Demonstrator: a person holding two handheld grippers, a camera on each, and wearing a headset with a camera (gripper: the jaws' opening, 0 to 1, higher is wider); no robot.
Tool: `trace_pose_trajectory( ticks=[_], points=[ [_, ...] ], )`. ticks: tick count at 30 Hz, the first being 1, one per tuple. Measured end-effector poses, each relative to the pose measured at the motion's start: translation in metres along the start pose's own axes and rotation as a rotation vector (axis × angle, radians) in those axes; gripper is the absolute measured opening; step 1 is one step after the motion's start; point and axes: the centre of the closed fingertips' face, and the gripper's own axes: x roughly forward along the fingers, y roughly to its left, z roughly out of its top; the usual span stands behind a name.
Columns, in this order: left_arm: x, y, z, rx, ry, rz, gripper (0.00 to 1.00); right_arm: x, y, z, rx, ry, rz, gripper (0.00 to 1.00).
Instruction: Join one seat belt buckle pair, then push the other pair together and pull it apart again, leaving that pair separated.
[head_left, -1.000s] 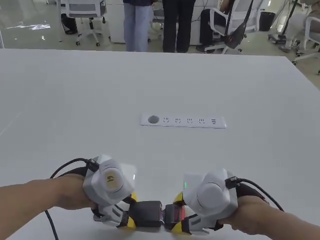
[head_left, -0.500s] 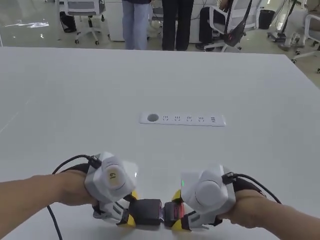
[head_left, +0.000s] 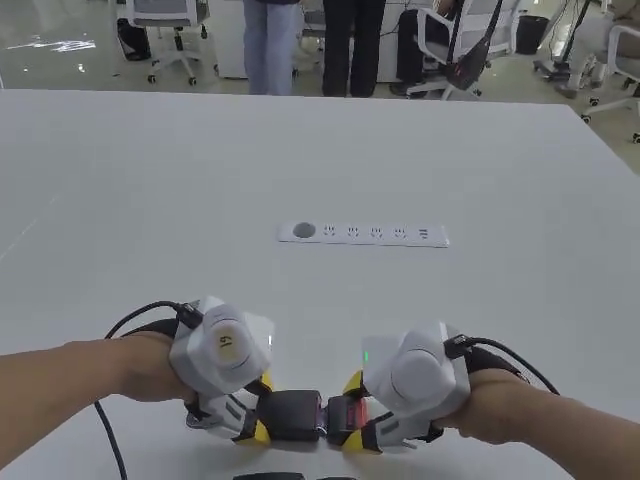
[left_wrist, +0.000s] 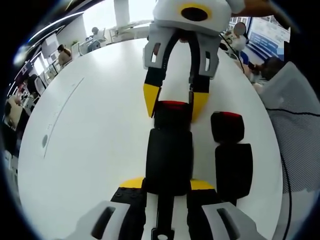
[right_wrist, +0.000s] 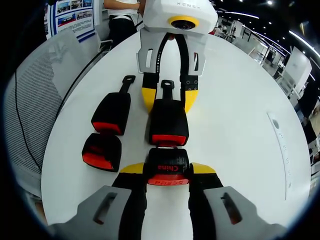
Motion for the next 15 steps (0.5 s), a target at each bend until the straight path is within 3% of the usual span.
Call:
trace_pose_trajectory(
  ticks=[8, 10, 15],
  points=[
    [0.000, 0.000, -0.001, -0.001, -0.008, -0.005, 0.32, -0.013, 0.000, -0.016, 0.004, -0.021, -0.004, 0.30],
    [0.000, 0.000, 0.000, 0.004, -0.002, -0.006, 0.32, -0.013, 0.000, -0.015, 0.015, -0.048, -0.007, 0.30],
    [-0.001, -0.001, 0.001, 0.001, 0.011, -0.005, 0.32, -0.010, -0.001, -0.014, 0.012, -0.045, -0.006, 0.30]
  ],
)
